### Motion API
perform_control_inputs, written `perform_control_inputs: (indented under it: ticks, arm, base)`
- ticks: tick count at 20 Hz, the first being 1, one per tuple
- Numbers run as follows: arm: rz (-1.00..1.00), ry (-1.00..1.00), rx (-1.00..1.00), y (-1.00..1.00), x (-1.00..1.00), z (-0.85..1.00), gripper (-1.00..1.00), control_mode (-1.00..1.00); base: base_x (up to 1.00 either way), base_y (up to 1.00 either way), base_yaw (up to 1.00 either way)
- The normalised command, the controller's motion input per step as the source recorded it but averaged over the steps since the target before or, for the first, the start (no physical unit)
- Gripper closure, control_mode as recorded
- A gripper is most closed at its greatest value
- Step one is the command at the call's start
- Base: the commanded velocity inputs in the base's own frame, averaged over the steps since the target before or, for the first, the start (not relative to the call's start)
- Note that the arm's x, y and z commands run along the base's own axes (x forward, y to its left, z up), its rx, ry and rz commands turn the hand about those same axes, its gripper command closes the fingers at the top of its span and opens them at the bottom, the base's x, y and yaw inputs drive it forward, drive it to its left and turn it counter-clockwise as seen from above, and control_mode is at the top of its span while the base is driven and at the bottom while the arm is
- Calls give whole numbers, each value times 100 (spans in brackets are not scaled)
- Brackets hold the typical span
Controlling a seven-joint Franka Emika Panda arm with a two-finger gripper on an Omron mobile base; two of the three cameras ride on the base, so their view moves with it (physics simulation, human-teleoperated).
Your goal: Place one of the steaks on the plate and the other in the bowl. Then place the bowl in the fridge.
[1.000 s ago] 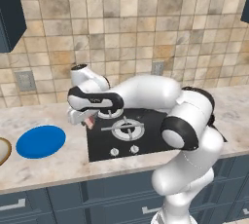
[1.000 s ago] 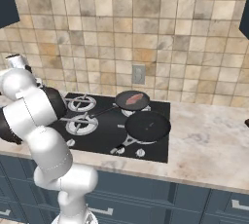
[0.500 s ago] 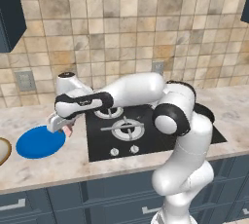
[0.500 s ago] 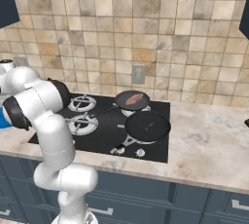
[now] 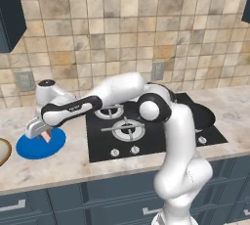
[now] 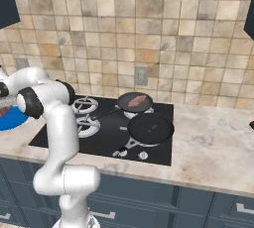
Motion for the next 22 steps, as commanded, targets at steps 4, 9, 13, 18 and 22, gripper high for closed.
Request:
perform_control_inputs:
  ticks: [4,9,13,18,22]
  arm:
    - [0,2,0,33,26,-22,100,-100]
    - [0,0,0,0,8,-36,100,-100]
    - [0,0,3,0,0,-49,100,-100]
    - [0,0,5,-4,0,-38,100,-100]
    - [0,0,5,-5,8,-35,100,-100]
  base:
    - [0,0,0]
    - [0,0,0]
    - [0,0,0]
    - [0,0,0]
    - [0,0,0]
